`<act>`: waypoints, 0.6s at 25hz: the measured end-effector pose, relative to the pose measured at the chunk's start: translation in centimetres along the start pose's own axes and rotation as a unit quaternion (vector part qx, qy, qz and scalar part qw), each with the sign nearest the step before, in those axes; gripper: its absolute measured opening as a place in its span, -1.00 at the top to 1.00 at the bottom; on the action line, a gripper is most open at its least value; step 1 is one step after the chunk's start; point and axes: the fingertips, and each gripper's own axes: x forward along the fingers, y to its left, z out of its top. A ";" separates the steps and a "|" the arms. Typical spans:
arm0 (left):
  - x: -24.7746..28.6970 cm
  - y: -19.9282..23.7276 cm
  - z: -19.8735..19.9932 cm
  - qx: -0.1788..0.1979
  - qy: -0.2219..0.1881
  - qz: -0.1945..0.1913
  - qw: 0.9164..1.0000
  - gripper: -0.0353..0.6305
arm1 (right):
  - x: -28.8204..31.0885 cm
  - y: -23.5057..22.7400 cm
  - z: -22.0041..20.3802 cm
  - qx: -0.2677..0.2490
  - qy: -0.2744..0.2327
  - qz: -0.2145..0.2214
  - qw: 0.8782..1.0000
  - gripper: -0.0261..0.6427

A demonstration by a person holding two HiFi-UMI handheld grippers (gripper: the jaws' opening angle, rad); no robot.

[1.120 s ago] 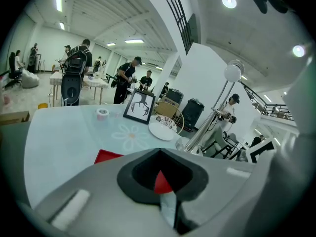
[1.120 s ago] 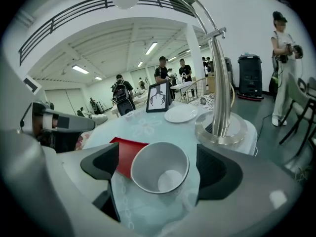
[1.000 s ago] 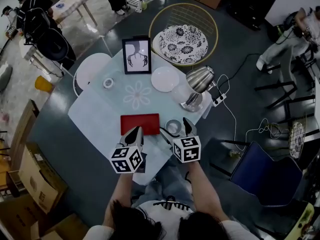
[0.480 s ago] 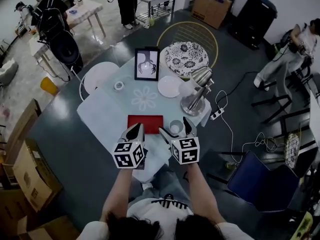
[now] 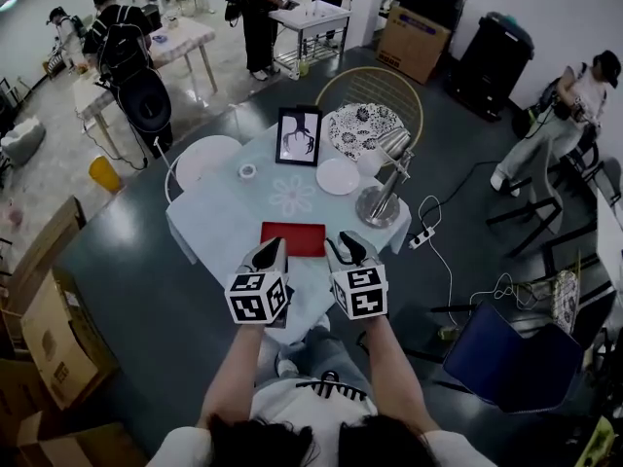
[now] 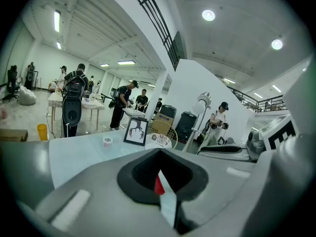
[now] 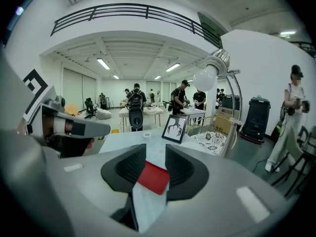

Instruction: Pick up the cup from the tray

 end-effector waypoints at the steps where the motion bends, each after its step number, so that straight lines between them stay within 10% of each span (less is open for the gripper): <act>1: -0.5 -0.3 0.0 0.003 -0.001 -0.003 1.000 0.89 | -0.4 0.3 0.3 0.001 -0.005 -0.001 1.000 0.56; 3: -1.4 -0.7 0.1 0.011 -0.006 -0.011 1.000 0.89 | -1.2 1.0 0.8 0.008 -0.017 -0.001 1.000 0.84; 15: -5.3 -1.5 -0.4 0.021 -0.021 -0.004 1.000 0.89 | -3.7 4.9 0.1 0.031 -0.011 -0.004 0.999 0.86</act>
